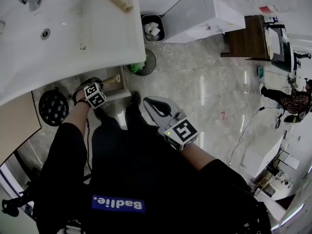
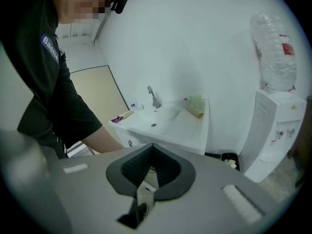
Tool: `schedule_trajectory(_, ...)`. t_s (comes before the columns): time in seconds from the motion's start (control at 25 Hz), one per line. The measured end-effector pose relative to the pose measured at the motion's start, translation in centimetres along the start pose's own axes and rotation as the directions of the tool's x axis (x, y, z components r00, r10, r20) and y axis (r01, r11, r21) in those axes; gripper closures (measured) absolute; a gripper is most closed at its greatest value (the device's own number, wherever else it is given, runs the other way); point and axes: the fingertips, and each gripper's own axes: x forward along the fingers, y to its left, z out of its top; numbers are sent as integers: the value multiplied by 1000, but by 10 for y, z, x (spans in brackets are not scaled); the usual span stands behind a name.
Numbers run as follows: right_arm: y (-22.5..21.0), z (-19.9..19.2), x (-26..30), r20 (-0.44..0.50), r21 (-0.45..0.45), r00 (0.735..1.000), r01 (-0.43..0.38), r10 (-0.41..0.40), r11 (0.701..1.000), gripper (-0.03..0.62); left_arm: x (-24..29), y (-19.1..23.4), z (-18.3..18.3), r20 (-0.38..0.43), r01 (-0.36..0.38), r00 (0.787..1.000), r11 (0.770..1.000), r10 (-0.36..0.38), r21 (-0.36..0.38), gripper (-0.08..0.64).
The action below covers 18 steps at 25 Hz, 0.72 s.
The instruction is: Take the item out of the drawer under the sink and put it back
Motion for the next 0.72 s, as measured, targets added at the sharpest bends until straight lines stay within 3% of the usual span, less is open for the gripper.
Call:
schedule_trajectory(0.4,2,1,19,1,-18,1000,-10,10,1000,592,37,8,-6,-34,26,999,999,-25,36,517)
schedule_trajectory(0.72,-8,-19,3,-22,38,999,37,-36,999,592,60,6,-5,-72,48,997,995,-42,84,517)
